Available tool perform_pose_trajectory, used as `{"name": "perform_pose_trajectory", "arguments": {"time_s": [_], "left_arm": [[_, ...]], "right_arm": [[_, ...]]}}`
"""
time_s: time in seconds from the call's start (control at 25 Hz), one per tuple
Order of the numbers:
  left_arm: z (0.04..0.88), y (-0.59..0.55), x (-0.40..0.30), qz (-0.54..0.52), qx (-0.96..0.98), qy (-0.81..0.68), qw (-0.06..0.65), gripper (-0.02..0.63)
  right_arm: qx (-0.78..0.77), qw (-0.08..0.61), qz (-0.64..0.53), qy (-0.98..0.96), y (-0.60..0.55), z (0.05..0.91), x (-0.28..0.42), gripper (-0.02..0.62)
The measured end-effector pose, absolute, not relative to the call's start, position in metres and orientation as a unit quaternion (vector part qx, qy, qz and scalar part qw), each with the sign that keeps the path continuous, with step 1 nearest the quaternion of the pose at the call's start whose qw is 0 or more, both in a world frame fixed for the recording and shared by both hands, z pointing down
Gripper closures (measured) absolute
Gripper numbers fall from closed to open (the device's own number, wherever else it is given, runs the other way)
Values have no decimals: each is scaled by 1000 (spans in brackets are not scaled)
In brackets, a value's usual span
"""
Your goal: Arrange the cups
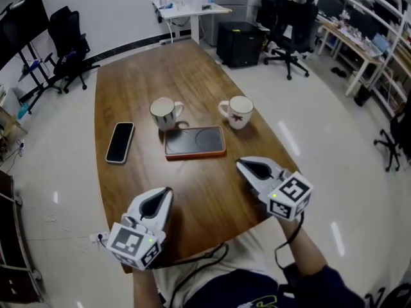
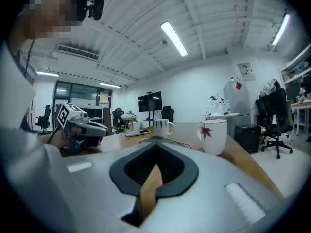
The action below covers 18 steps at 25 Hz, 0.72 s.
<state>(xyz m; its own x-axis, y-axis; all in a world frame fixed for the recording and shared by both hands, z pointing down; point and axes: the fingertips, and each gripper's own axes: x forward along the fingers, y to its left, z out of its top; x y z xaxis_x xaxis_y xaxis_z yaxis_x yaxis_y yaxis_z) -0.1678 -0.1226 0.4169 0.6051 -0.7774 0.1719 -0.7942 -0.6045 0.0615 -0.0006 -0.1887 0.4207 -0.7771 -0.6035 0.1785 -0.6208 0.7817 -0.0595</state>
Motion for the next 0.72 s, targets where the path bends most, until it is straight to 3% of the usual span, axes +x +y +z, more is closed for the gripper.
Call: {"name": "perform_pose_trajectory", "arguments": {"time_s": [0.2, 0.24, 0.28, 0.32, 0.4, 0.52, 0.64, 0.72], "left_arm": [[418, -123, -169, 63, 892, -442, 69, 603], [419, -123, -169, 65, 893, -441, 68, 604], [421, -123, -169, 66, 893, -440, 68, 603], [422, -123, -169, 66, 893, -439, 69, 604], [421, -123, -168, 62, 892, -441, 74, 603], [422, -123, -168, 65, 893, -441, 70, 603], [419, -121, -167, 62, 892, -441, 76, 603], [418, -121, -166, 61, 892, -440, 78, 603]], "right_arm": [[361, 59, 30, -930, -226, 412, 13, 594], [371, 54, 19, -927, -246, 407, 19, 468], [376, 54, 16, -925, -268, 404, 23, 221], [377, 57, 21, -924, -291, 401, 26, 123], [389, 76, 25, -918, -336, 403, 30, 120], [407, 145, -4, -902, -384, 420, 35, 55], [403, 136, 1, -905, -392, 427, 36, 53], [401, 125, 6, -908, -391, 426, 33, 160]]}}
